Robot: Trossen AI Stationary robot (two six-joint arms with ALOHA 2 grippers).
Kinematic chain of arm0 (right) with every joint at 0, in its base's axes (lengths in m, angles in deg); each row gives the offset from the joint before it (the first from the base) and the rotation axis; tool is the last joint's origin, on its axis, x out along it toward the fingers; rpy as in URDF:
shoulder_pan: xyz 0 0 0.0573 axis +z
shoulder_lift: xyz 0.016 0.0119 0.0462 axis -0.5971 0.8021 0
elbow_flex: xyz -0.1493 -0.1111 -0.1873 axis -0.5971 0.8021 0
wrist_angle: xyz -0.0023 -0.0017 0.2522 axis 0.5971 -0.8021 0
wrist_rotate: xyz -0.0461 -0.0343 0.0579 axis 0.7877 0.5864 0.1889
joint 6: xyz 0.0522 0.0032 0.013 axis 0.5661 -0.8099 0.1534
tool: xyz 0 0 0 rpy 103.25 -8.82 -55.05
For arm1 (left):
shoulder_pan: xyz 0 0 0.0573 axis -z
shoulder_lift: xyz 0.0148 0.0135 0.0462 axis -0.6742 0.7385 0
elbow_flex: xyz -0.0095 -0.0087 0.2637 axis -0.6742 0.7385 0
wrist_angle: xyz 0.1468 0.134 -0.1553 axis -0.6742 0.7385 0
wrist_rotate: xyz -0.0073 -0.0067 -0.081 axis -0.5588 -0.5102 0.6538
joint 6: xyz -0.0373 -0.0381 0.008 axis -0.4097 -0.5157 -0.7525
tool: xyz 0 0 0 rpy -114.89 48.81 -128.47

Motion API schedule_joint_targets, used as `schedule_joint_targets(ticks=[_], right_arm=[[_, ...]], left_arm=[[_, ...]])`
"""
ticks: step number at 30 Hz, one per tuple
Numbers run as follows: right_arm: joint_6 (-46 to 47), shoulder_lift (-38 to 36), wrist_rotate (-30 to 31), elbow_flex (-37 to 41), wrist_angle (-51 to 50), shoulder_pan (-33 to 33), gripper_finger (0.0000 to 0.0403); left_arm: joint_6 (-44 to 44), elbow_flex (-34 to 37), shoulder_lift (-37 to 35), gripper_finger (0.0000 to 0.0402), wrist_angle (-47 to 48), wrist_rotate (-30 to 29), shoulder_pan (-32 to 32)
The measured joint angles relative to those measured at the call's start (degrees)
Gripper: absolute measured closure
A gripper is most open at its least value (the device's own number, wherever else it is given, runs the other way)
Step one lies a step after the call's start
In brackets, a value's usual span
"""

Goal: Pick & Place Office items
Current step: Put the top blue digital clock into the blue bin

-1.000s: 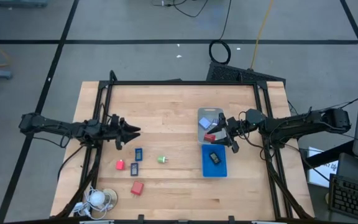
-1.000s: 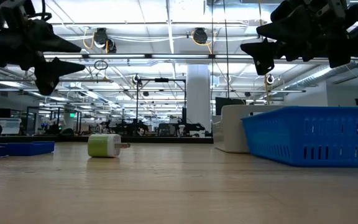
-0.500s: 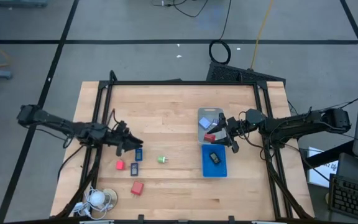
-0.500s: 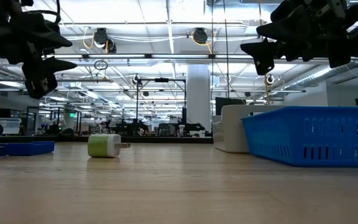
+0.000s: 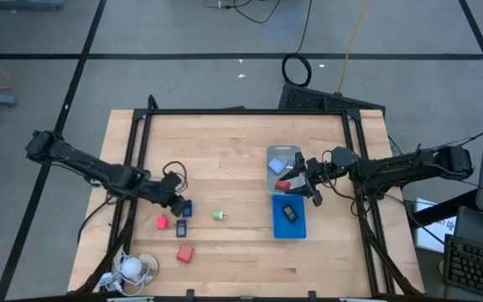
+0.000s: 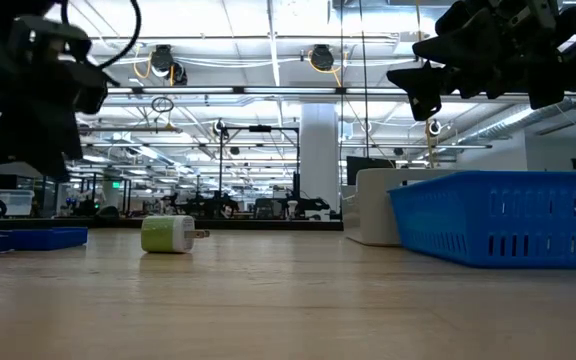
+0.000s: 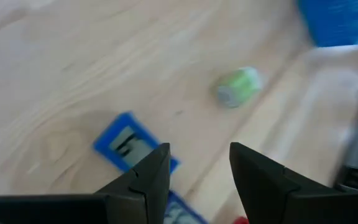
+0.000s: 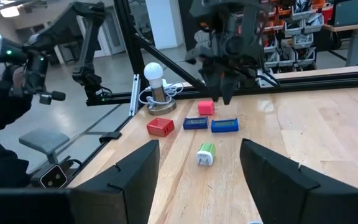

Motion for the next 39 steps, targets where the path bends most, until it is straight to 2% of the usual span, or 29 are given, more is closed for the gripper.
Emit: schedule_joint_targets(ticks=[3,8,13,22,32,39], right_arm=[[0.0,0.0,0.0,0.0,0.0,0.0,0.0188],[0.28,0.0,0.0,0.0,-0.01,0.0,0.0188],[0.37,0.0,0.0,0.0,-0.02,0.0,0.0188],[0.42,0.0,0.0,0.0,-0.04,-0.01,0.0188],[0.4,0.0,0.0,0.0,-0.13,-0.02,0.0188],[0.3,0.0,0.0,0.0,-0.07,0.0,0.0188]], left_arm=[[-1.97,-1.76,5.1,0.0236,2.3,1.39,-0.01],[-0.01,-3.96,12.07,0.0236,2.11,6.22,0.0],[0.21,-5.87,15.87,0.0236,3.86,6.19,-0.82],[6.35,-6.1,20.18,0.0236,3.82,7.29,-3.39],[14.67,-6.05,20.22,0.0236,5.29,1.61,-6.55],[17.79,-6.53,19.68,0.0236,13.06,-2.4,-9.97]])
